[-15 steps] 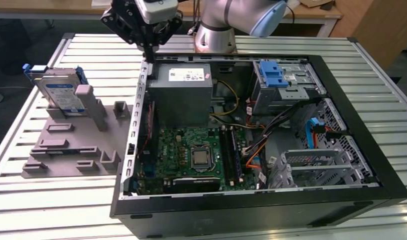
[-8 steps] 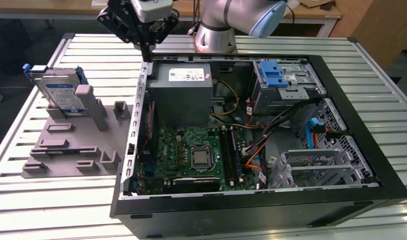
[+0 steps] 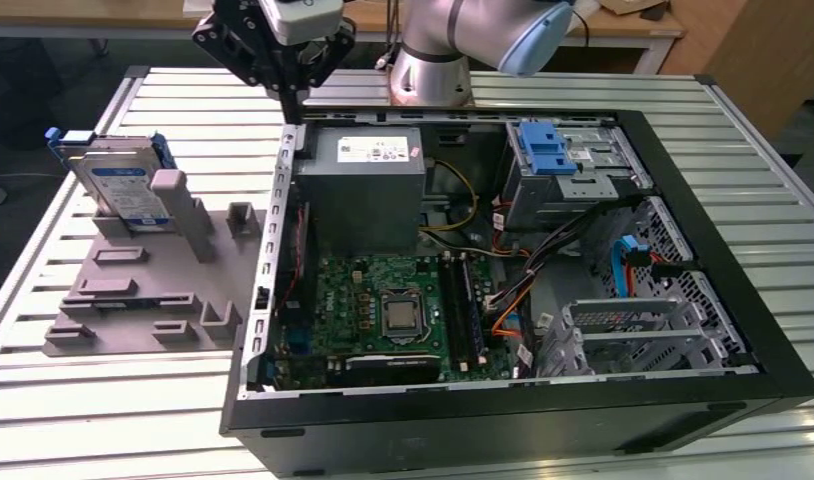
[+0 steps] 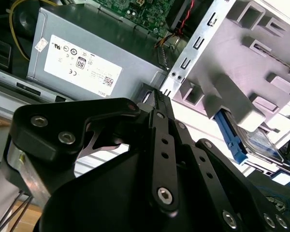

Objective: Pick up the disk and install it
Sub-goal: 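Reach for the disk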

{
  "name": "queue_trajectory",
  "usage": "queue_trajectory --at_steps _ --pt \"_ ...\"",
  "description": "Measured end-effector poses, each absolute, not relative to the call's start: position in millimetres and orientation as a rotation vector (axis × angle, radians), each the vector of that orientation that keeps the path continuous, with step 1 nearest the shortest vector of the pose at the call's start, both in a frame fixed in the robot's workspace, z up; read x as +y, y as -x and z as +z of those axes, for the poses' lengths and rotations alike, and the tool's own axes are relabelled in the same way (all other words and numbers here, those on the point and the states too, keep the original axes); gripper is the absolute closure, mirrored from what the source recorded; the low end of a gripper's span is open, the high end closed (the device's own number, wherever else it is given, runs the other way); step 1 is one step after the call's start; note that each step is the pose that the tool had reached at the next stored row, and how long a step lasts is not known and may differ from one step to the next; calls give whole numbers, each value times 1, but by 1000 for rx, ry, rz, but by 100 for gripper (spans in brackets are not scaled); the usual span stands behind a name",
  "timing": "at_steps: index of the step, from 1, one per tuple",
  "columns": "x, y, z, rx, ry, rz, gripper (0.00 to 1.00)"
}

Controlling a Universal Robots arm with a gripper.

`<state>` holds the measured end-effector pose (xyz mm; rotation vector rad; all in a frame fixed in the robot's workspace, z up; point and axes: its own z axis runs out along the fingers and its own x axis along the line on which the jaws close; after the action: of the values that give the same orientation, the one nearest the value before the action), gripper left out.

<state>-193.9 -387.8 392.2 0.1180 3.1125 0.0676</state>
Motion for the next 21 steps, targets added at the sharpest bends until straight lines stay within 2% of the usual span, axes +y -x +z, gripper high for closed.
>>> queue_trajectory --at_steps 21 --pt "-388 206 392 3112 -118 68 89"
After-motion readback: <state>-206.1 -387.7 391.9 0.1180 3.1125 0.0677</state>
